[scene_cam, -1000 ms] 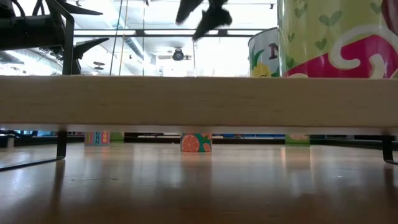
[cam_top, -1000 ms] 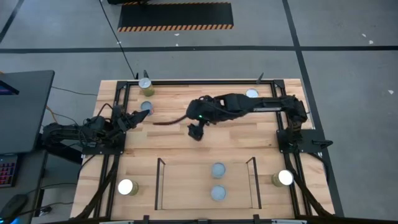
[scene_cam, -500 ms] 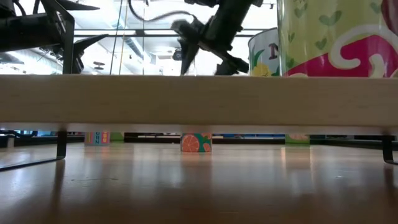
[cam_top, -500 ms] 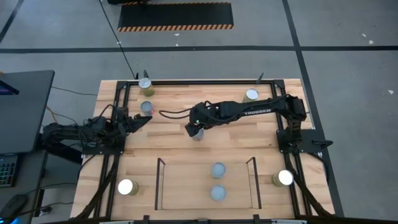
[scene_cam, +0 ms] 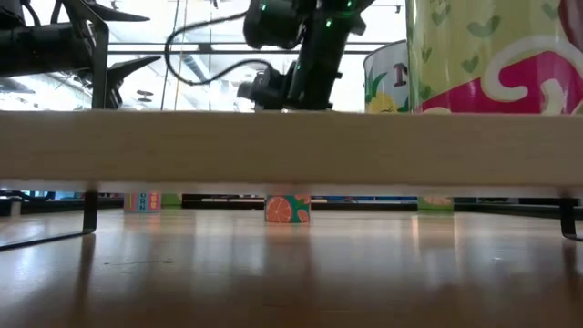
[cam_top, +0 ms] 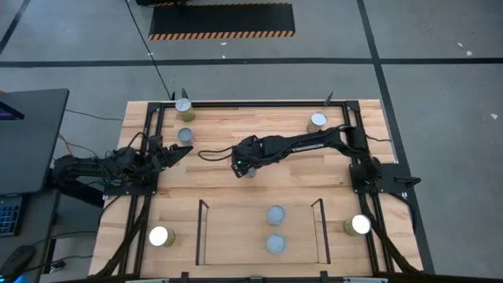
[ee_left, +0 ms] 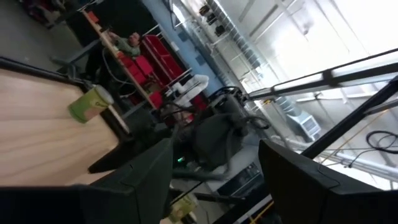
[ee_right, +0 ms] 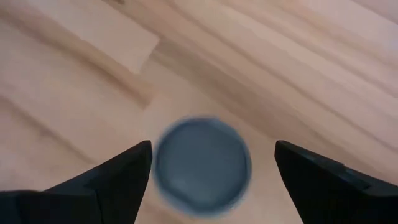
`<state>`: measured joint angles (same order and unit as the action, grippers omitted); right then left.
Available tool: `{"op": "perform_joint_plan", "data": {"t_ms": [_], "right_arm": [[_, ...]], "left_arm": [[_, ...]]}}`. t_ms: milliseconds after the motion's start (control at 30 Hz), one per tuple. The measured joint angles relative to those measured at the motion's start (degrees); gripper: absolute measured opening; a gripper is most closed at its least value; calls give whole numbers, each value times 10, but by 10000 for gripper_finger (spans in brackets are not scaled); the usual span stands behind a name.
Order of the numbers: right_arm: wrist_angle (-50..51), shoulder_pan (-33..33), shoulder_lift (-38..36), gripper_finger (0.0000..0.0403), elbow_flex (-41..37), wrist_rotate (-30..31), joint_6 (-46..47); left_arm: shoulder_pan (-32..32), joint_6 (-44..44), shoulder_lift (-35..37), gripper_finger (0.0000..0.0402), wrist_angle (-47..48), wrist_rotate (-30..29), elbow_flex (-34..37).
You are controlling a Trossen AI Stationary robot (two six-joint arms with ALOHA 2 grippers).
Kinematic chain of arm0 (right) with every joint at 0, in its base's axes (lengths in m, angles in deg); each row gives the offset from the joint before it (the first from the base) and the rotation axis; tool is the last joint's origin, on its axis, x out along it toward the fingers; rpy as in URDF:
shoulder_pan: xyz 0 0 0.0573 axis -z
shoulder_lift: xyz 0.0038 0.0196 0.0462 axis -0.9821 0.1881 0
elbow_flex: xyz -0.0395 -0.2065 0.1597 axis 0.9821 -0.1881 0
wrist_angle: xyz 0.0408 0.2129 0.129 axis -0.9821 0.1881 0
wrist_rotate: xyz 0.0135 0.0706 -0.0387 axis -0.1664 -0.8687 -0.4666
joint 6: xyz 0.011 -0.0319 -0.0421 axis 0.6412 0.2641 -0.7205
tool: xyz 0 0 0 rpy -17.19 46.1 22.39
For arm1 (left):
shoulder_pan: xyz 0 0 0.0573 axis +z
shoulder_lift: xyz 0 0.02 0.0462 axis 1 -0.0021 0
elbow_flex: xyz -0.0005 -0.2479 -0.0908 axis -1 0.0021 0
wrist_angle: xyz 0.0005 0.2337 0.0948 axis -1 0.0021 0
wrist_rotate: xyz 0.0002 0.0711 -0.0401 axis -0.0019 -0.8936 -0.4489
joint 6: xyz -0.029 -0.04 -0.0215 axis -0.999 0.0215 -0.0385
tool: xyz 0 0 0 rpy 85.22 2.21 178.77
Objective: Pick and place cans onto a shelf
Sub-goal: Put the canned sliced oranges on the shelf
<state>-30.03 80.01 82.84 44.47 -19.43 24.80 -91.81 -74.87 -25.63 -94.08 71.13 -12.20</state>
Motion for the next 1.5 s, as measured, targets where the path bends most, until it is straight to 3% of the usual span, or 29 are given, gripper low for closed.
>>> {"op": "perform_joint_plan", "data": {"t_ms": [500, 1000, 1233, 1500], "right_arm": [[-59, -3, 57, 348, -2, -42, -45], [-48, -7, 54, 344, -2, -44, -46], [-48, -7, 53, 288, -2, -61, -54], [-27, -8, -22, 288, -3, -100, -132]], "left_arm": [[0, 0, -14, 245, 2, -5, 0], [0, 11, -16, 245, 0, -5, 0], [0, 11, -16, 245, 4, -5, 0], [0, 11, -16, 245, 4, -5, 0]]}}
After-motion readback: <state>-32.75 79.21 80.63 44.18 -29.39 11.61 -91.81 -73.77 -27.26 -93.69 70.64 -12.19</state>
